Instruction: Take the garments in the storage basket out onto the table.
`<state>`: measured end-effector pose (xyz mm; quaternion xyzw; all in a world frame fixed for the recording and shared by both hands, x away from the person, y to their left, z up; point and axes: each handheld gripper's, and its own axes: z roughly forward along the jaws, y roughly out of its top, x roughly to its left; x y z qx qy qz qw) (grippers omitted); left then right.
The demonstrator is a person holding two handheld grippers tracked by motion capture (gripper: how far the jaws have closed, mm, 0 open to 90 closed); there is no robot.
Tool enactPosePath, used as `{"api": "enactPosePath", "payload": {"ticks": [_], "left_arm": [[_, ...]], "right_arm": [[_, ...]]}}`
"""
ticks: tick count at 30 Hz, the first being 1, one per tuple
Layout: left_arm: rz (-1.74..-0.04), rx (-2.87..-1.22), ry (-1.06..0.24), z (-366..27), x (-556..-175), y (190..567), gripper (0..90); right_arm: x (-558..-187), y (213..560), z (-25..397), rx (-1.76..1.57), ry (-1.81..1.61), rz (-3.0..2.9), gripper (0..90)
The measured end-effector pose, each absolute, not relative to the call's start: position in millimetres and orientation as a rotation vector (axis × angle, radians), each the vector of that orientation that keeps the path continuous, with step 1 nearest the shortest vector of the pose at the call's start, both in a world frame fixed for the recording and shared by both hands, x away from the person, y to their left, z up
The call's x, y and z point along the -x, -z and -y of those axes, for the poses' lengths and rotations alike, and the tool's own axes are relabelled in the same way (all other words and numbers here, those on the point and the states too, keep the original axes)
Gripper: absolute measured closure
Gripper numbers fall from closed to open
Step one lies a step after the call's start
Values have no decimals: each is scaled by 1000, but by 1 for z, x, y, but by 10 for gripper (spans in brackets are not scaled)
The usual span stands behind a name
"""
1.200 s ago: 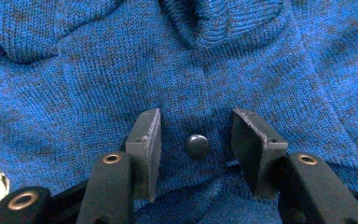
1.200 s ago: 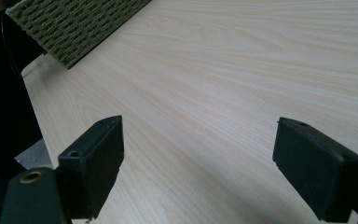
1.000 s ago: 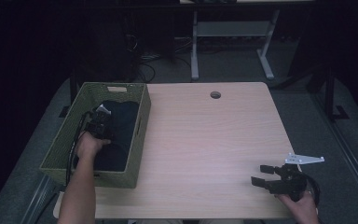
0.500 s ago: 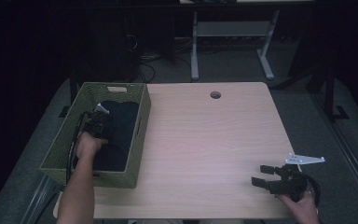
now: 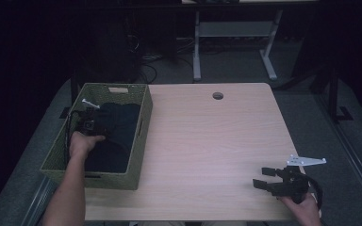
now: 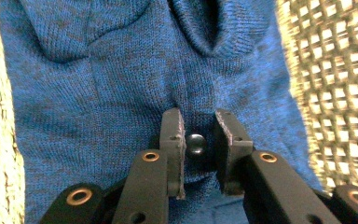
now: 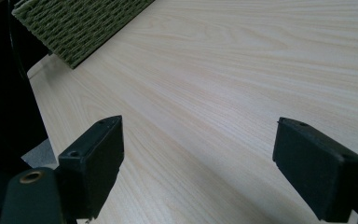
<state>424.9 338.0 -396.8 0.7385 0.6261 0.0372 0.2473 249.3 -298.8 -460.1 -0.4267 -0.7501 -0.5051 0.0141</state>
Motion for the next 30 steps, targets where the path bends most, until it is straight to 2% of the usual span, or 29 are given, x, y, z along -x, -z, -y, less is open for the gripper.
{"api": "enactPosePath", "payload": {"ticks": [30], "left_arm": [[-1532, -1752, -87, -359, -394, 340, 753]], "right_arm": [[-250, 462, 303, 1329, 1593, 2304, 159]]}}
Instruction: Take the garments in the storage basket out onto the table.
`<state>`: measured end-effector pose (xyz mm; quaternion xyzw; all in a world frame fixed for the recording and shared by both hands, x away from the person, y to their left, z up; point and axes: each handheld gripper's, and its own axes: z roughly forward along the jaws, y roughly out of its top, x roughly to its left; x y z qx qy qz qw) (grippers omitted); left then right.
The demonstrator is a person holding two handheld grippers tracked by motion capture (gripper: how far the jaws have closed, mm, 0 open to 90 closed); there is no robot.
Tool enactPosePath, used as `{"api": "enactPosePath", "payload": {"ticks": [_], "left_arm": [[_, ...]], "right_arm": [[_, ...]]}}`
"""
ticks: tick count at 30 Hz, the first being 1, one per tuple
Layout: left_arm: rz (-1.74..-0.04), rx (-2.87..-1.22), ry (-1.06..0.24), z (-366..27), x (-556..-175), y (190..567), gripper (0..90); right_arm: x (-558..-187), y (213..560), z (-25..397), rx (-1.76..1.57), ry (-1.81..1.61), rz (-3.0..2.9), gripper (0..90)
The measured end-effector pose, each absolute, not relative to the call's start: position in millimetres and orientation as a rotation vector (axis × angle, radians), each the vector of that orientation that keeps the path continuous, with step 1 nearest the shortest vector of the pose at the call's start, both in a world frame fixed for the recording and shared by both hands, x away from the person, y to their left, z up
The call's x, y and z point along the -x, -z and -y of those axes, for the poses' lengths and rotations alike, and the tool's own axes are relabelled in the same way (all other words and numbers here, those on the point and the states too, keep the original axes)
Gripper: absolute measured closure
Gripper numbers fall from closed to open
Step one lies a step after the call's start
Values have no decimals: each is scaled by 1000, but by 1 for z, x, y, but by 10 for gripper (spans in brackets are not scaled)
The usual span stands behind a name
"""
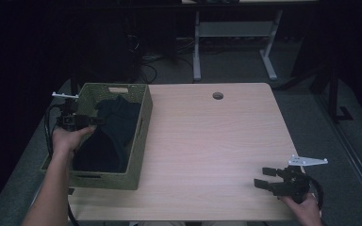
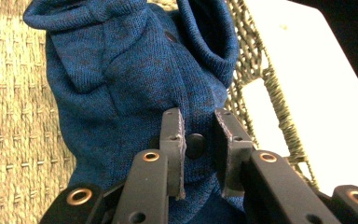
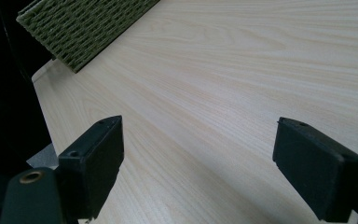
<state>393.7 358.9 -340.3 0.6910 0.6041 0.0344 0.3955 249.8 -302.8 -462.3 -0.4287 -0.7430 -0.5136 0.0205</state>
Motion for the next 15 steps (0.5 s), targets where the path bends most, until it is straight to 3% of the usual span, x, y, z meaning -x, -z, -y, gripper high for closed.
{"api": "enactPosePath", "payload": {"ticks": [15], "left_arm": [[-1470, -1663, -100, -364, -388, 321, 754]], "right_arm": [[-251, 462, 304, 1337, 1599, 2297, 159]]}}
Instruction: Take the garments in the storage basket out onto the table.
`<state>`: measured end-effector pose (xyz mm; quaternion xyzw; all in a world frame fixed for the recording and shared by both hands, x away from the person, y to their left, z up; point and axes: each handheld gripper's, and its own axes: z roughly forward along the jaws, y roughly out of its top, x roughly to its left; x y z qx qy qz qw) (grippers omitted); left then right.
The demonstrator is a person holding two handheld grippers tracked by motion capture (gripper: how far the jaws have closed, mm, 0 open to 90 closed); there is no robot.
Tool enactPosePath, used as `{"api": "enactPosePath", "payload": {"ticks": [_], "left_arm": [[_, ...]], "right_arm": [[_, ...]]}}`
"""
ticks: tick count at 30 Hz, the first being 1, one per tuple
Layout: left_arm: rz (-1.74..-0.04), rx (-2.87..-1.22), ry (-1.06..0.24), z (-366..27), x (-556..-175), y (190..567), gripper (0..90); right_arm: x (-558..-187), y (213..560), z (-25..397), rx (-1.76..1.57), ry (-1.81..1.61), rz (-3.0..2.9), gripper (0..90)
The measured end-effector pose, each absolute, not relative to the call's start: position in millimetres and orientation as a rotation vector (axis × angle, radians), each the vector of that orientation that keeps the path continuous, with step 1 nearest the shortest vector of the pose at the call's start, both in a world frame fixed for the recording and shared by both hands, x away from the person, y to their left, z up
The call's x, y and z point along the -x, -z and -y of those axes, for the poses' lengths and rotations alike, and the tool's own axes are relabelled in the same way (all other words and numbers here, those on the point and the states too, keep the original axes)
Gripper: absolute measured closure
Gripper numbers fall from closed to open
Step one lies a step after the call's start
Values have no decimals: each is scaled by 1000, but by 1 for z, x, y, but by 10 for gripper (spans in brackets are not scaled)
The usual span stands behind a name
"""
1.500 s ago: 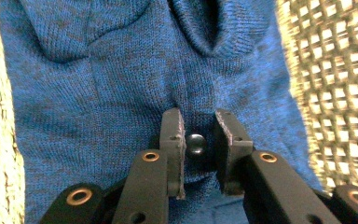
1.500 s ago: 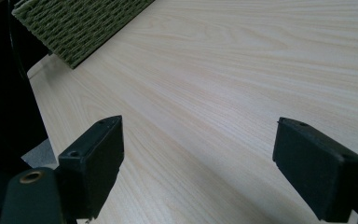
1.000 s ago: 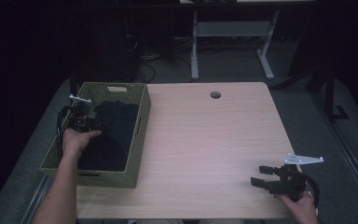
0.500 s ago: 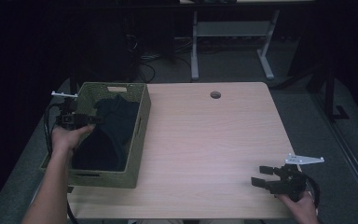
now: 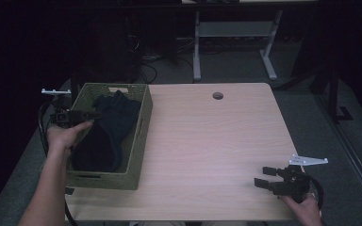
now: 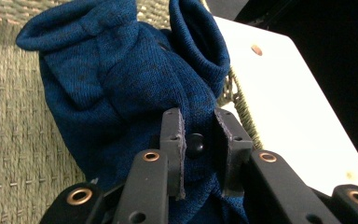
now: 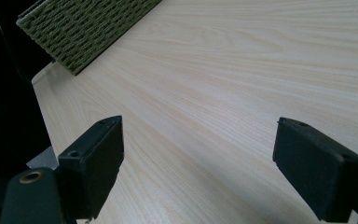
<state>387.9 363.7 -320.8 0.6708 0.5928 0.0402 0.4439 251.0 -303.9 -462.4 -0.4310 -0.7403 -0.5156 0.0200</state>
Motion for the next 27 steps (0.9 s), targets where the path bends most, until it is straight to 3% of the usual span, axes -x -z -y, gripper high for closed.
{"api": "enactPosePath", "payload": {"ticks": [27], "left_arm": [[-1348, -1589, -166, -363, -378, 271, 754]], "right_arm": [[-250, 461, 302, 1352, 1596, 2300, 158]]}}
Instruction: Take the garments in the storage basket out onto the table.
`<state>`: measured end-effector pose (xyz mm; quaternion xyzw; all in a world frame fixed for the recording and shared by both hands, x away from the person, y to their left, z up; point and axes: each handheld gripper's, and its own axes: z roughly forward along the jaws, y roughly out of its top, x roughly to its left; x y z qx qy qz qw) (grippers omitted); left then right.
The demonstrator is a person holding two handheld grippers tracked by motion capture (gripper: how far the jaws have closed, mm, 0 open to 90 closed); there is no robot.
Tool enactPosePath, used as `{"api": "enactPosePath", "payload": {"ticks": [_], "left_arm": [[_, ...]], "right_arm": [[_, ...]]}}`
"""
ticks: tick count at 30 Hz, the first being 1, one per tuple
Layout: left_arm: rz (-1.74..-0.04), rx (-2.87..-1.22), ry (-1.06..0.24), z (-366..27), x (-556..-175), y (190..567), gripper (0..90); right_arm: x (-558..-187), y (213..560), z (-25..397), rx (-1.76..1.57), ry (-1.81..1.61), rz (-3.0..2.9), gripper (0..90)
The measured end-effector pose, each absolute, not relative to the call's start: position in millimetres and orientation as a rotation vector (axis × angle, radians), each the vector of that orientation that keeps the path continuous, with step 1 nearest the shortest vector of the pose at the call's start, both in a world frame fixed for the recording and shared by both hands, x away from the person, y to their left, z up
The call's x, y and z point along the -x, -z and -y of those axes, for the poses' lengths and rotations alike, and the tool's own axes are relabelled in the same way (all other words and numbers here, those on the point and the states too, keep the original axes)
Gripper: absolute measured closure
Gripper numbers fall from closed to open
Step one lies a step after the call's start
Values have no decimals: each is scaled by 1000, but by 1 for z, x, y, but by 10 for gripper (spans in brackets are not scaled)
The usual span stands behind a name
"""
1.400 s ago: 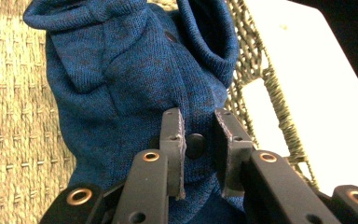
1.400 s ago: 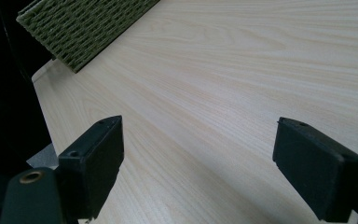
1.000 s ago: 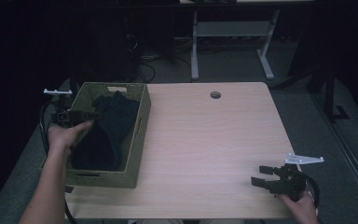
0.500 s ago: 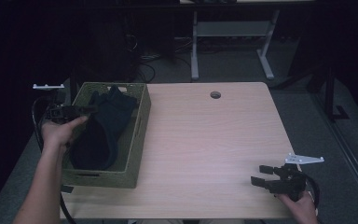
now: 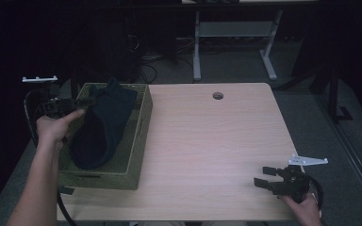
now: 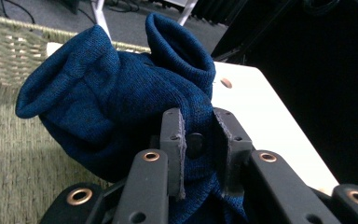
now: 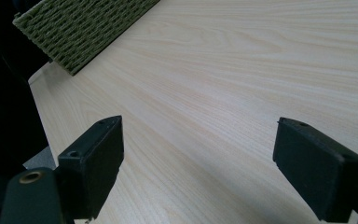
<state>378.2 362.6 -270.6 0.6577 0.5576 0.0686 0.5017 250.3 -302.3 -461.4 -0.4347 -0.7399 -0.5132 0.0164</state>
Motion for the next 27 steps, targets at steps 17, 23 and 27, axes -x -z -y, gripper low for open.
{"api": "enactPosePath", "payload": {"ticks": [17, 23, 27], "left_arm": [[-1274, -1555, -200, -358, -370, 235, 755], [-1237, -1542, -208, -353, -368, 220, 754], [-1219, -1550, -213, -350, -368, 214, 755]], "right_arm": [[-250, 461, 301, 1339, 1601, 2308, 159], [-250, 461, 301, 1338, 1603, 2304, 159], [-250, 461, 301, 1342, 1603, 2304, 158]]}}
